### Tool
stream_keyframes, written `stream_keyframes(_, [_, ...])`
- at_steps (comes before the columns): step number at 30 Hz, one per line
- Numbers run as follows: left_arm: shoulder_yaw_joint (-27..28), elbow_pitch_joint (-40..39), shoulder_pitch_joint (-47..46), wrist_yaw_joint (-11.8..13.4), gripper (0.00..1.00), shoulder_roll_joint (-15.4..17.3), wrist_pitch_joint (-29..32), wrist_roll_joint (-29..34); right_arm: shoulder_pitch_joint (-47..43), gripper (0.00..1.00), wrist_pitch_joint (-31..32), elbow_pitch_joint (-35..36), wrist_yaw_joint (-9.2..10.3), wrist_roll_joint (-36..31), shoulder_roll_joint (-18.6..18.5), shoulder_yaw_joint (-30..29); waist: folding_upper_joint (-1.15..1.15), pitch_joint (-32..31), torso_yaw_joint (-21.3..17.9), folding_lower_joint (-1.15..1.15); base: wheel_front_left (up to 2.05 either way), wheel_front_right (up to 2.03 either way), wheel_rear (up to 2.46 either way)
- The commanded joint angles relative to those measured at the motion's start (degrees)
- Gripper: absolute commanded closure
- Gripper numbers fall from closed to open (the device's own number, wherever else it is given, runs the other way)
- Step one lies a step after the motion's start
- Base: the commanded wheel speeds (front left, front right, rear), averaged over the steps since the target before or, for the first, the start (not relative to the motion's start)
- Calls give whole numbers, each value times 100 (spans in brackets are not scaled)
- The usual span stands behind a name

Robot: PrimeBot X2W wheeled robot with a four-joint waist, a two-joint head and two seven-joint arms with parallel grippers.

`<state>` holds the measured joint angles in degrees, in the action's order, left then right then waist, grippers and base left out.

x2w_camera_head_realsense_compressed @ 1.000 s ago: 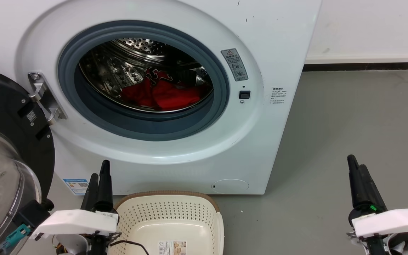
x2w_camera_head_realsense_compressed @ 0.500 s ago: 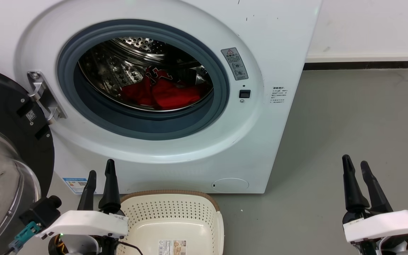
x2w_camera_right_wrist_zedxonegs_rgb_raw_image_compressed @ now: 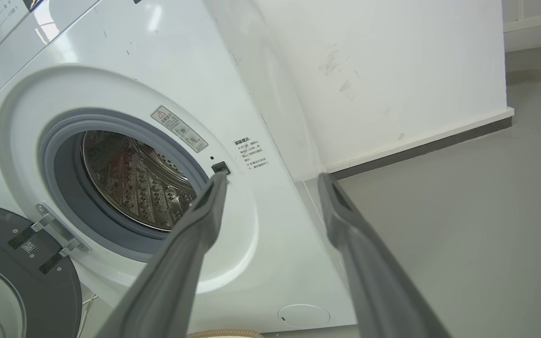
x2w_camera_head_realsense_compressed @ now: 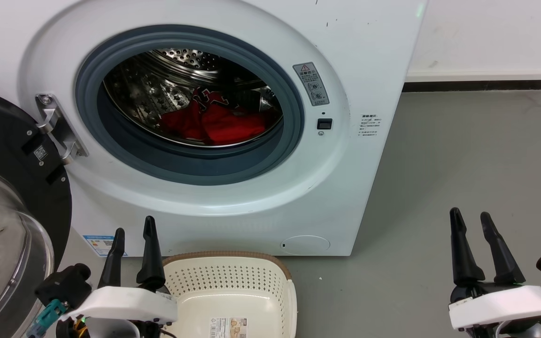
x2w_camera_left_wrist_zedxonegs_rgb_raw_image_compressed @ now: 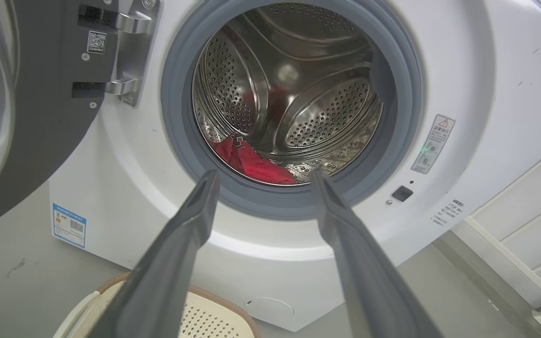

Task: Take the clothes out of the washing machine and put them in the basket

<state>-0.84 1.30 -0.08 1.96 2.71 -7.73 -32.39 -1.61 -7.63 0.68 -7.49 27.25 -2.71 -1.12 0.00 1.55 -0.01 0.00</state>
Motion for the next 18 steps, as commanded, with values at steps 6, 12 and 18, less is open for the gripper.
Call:
stream_keyframes(6, [-21,-92,81,68,0,20,-127,482,-93,0,-135,167,0,-491,-26,45,0,-8,-2,0,0,0,0])
stream_keyframes(12, [-40,-104,158,119,0,21,-215,817,-170,0,-221,228,0,-864,-27,75,0,-8,4,0,0,0,0])
stream_keyframes(18, [-64,-117,212,170,0,22,-294,1119,-225,0,-304,262,0,-1190,-27,98,0,-11,4,0,0,0,0])
